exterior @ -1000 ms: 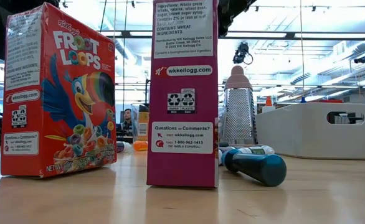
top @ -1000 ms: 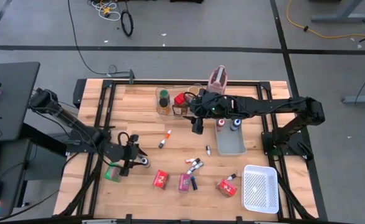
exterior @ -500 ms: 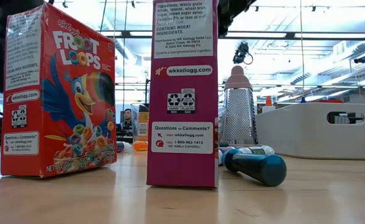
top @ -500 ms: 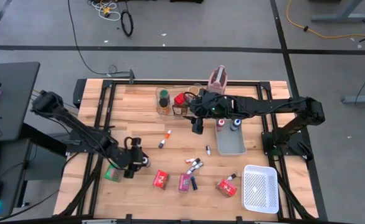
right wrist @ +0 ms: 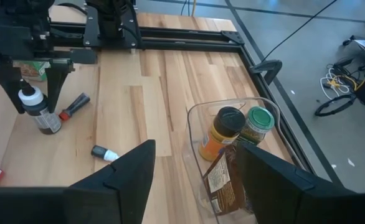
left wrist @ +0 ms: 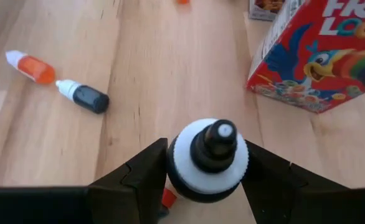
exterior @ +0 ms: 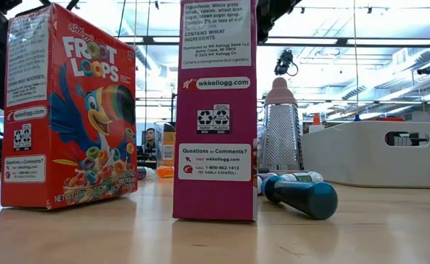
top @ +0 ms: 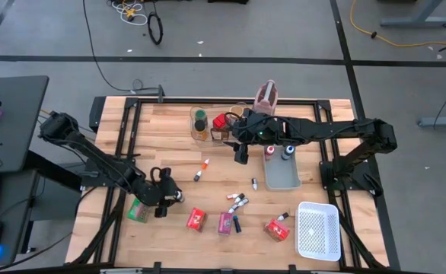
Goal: Pick & Place Kitchen Items
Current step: Put the large black food coloring bottle into the gray bin
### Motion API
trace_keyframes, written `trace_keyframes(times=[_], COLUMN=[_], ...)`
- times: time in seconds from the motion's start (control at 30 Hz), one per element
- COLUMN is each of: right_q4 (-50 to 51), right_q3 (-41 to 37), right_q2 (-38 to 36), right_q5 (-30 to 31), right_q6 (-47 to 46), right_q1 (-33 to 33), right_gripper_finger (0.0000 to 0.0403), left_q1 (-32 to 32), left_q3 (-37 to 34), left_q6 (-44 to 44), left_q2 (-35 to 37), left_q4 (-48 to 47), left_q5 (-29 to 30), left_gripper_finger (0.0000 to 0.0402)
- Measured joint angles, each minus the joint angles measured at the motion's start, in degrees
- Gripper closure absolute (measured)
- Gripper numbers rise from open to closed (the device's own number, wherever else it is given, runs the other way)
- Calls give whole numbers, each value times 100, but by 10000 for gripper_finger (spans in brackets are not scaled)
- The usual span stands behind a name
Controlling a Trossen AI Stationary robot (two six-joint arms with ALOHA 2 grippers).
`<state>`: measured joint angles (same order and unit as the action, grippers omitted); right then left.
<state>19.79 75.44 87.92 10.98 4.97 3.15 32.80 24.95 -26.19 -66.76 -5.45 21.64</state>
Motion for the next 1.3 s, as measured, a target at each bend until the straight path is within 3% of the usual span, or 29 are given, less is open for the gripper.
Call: trace_keyframes(times=[0.27, 0.5, 0.7, 1.03, 1.3], right_q4=[-11, -17, -334, -994, -2057], right_q3=[0, -8, -326, -752, -1219], right_q2=[0, 0, -4, -4, -4], right_q5=[0, -5, -335, -353, -883], right_q6=[2, 2, 2, 9, -101], right_q1=[0, 0, -1, 1, -1], right_gripper_finger=[167, 167, 167, 167, 167], left_q1=[0, 0, 2, -4, -7], left_q3=[0, 0, 0, 0, 0], left_q6=[-372, -362, -327, -334, -149], left_q2=[0, 0, 0, 0, 0], left_q4=[60, 90, -222, -328, -155], left_q5=[10, 445, 278, 432, 745], left_gripper_finger=[207, 207, 207, 207, 253])
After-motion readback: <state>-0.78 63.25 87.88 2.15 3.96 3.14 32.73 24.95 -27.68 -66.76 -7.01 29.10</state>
